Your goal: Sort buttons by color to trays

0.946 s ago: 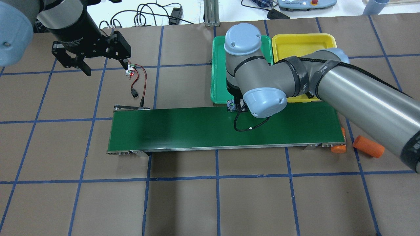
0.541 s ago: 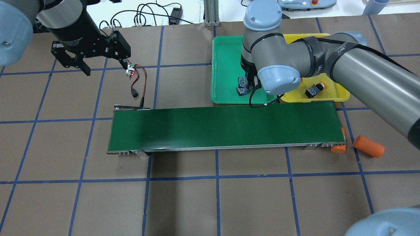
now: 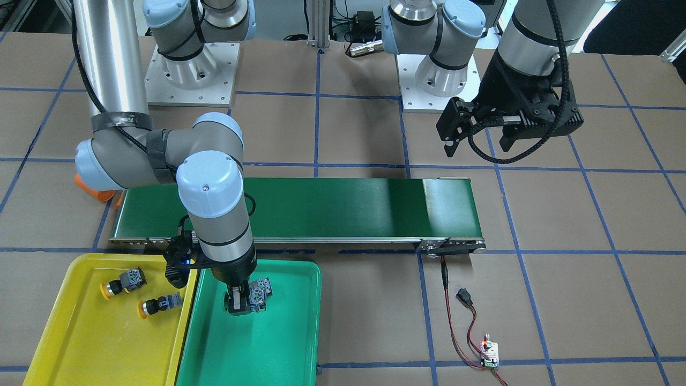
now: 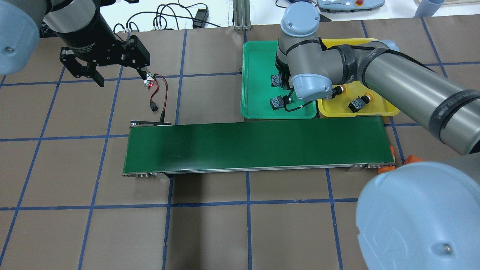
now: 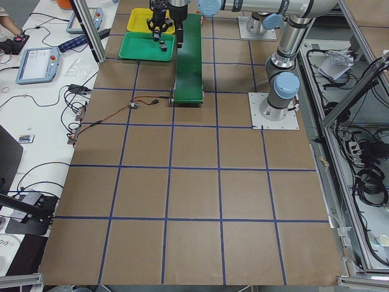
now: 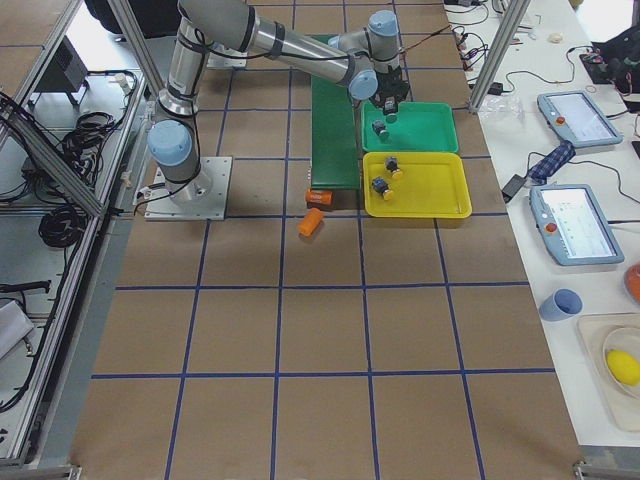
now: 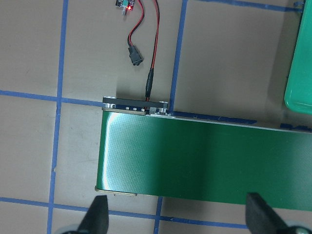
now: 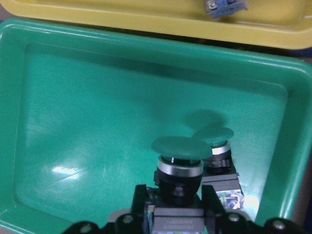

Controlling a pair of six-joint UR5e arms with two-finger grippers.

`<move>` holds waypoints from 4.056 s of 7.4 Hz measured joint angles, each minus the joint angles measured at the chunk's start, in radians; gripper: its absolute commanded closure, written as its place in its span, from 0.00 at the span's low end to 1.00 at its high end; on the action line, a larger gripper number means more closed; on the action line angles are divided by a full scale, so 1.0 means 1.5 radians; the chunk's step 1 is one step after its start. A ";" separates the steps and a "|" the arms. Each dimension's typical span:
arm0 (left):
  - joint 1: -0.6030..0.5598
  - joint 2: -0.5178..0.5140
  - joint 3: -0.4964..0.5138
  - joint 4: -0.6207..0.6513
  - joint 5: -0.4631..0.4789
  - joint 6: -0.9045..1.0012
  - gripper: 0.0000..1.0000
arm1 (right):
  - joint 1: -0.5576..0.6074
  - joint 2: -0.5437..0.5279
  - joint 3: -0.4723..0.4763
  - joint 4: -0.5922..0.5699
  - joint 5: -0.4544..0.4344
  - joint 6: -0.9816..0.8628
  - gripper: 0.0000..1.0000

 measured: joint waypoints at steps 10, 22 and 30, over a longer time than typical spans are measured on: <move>0.000 0.000 0.000 0.000 -0.001 -0.001 0.00 | -0.009 -0.148 0.011 0.127 0.020 -0.284 0.00; 0.000 0.005 0.000 0.000 0.000 -0.001 0.00 | -0.141 -0.447 0.087 0.574 0.033 -1.040 0.00; 0.000 0.007 0.000 -0.001 -0.001 -0.002 0.00 | -0.113 -0.446 0.082 0.546 0.000 -0.980 0.00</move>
